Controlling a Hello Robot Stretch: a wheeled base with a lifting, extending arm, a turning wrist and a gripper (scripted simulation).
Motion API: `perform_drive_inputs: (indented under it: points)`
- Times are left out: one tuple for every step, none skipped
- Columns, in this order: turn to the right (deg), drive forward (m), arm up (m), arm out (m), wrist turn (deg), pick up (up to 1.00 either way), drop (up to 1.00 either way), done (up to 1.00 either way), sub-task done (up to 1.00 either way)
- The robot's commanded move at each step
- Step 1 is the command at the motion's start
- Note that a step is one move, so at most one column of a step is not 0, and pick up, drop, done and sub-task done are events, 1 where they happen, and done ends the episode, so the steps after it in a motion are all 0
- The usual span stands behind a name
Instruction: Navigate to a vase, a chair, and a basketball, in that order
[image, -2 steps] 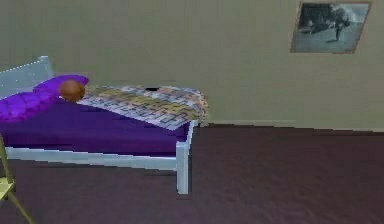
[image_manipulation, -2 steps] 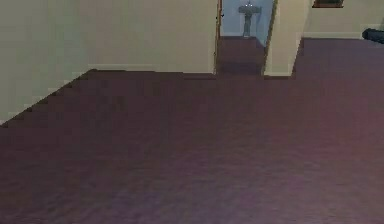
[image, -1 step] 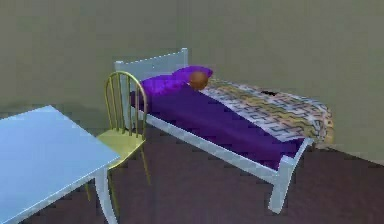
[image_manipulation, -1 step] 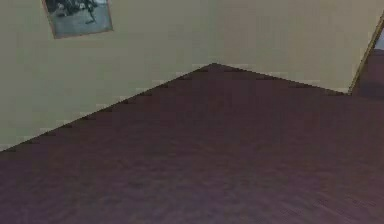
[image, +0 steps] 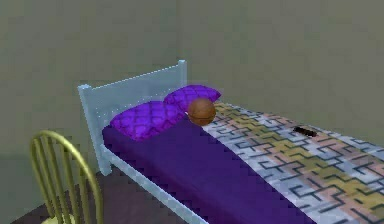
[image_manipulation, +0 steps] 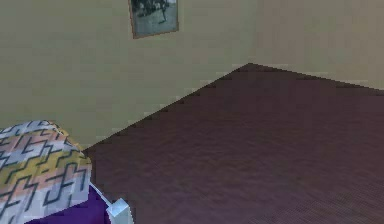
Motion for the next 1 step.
perform_drive_inputs:
  points:
    - [0.0, 0.0, 0.0, 0.0, 0.0, 0.0, 0.0, 1.0, 0.0]
